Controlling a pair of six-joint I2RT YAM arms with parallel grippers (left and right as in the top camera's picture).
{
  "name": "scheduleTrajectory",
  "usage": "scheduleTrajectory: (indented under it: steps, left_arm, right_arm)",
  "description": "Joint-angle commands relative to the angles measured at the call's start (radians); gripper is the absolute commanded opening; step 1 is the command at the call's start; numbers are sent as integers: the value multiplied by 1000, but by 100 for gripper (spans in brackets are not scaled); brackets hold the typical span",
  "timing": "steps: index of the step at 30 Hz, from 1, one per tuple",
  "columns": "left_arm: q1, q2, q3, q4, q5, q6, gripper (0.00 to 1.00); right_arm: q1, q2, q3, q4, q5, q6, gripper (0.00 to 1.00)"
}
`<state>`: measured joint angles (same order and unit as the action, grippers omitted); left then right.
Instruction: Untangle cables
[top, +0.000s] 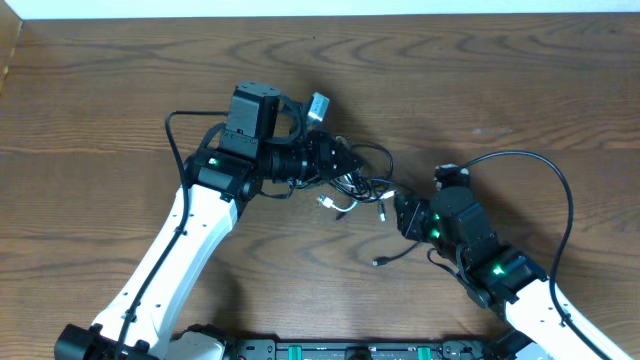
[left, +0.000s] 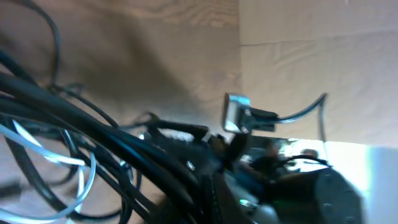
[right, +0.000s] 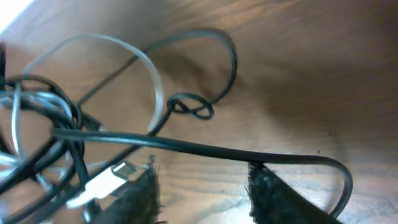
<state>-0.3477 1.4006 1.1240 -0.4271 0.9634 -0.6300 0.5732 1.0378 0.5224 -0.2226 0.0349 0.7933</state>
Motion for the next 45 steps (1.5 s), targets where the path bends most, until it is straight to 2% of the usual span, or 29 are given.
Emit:
scheduleTrajectory:
  steps: [1, 5, 8, 10, 14, 19, 21, 35, 41, 45]
  left_arm:
    - [6, -9, 6, 2, -98, 207, 8]
    - [5, -9, 6, -1, -103, 288, 8]
    - [3, -9, 6, -13, -48, 383, 8]
    - [3, -9, 6, -25, 29, 465, 8]
    - [3, -9, 6, -28, 197, 581, 8]
    - [3, -9, 6, -28, 400, 683, 8]
    - [3, -9, 6, -28, 415, 683, 8]
    - [3, -9, 6, -27, 466, 690, 8]
    - [3, -9, 6, -27, 470, 689, 7]
    - [3, -9, 6, -29, 496, 689, 8]
  right_arm:
    - [-3, -50, 7, -18, -80, -125, 54]
    - [-3, -138, 7, -37, -98, -138, 55]
    - [-3, -219, 7, -43, -98, -145, 53]
    - [-3, -265, 7, -42, -97, -145, 52]
    - [-3, -306, 7, -32, -97, -145, 39]
    - [-3, -281, 6, -18, -98, -112, 36]
    - [-3, -264, 6, 7, -109, -65, 35]
    - [-5, -202, 6, 301, -369, -12, 31]
    - [-5, -182, 6, 316, -372, -8, 31]
    - [-5, -105, 6, 356, -383, 26, 28]
